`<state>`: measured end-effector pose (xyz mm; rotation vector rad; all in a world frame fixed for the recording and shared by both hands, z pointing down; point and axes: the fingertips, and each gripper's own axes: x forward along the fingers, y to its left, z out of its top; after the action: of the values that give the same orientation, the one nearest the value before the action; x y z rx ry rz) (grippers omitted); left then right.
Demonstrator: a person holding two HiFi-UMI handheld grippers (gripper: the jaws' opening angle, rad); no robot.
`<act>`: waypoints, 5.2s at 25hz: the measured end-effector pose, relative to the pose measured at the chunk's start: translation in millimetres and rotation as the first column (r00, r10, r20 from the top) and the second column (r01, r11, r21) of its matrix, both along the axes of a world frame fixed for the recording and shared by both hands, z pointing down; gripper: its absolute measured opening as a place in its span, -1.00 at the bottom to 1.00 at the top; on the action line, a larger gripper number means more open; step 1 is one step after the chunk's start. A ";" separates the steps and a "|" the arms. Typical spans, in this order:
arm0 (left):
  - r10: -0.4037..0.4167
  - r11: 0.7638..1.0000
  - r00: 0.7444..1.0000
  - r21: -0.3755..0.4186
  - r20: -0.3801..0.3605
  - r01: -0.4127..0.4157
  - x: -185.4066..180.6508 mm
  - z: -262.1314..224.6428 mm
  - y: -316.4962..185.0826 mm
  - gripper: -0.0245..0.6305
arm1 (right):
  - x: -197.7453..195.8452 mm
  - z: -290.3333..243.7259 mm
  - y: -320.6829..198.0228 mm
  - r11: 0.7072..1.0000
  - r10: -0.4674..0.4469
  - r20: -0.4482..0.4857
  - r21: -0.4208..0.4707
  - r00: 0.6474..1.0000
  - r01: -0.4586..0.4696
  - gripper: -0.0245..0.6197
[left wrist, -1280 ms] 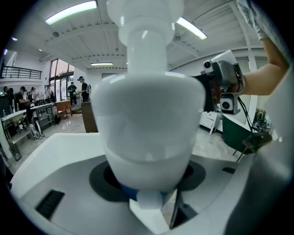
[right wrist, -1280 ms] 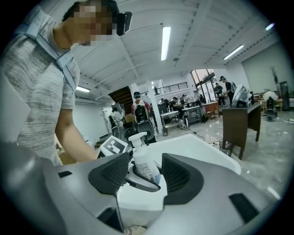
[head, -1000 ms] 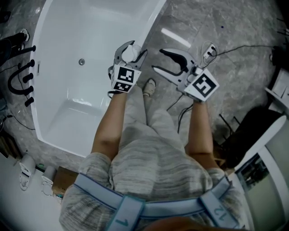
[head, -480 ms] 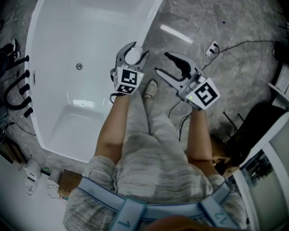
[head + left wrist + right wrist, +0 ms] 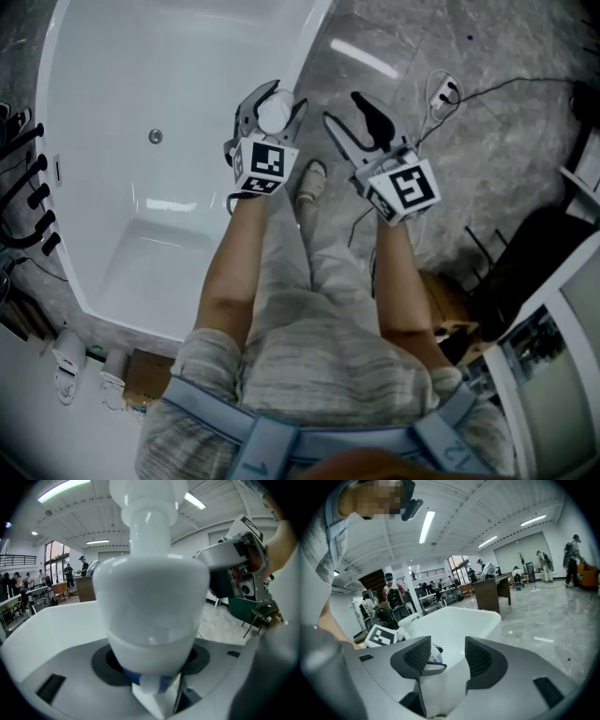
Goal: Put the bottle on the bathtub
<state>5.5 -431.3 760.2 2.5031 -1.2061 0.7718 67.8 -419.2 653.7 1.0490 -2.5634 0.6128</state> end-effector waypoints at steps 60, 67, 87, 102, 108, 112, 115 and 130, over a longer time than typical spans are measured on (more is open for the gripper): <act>-0.005 0.999 0.997 -0.035 -0.073 0.002 2.8 9.1 -5.5 -0.05 | -1.4 40.0 0.8 0.991 0.092 -0.027 -0.095 0.995 -0.094 -0.23; -0.039 0.999 0.998 -0.034 -0.051 0.037 -11.7 -0.4 -3.2 -0.05 | -0.3 28.6 5.1 0.992 0.092 -0.023 -0.082 0.996 -0.093 -0.23; -0.042 0.994 0.999 -0.106 -0.005 0.041 -26.8 -17.8 32.2 -0.05 | -0.4 -6.6 30.5 0.995 0.070 -0.036 -0.066 0.997 -0.073 -0.23; -0.080 0.990 0.993 -0.119 -0.089 0.069 -37.5 -57.8 53.6 -0.05 | -6.5 -36.8 43.3 0.998 0.049 -0.040 -0.044 0.998 -0.051 -0.23; -0.121 0.986 0.972 -0.139 -0.200 0.094 -41.5 -100.9 64.8 -0.05 | -6.3 -62.8 52.7 0.999 0.030 -0.023 -0.037 0.999 -0.031 -0.23; -0.110 0.987 0.960 -0.145 -0.258 0.074 -38.0 -134.7 76.0 -0.06 | -9.8 -85.5 62.9 1.000 -0.010 -0.007 -0.027 1.000 0.009 -0.23; -0.094 0.987 0.953 -0.152 -0.289 0.051 -31.6 -155.1 85.3 -0.06 | -13.5 -100.9 69.2 0.999 -0.044 0.000 -0.019 0.999 0.044 -0.23; 0.065 0.996 0.932 -0.039 -0.356 -0.084 8.2 -253.2 87.9 -0.36 | -15.6 -168.6 78.7 0.995 -0.092 -0.012 0.025 0.996 0.092 -0.23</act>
<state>13.7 -343.5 507.0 2.5133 -0.9556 0.3373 52.2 -340.5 485.1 0.9333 -2.5995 0.5507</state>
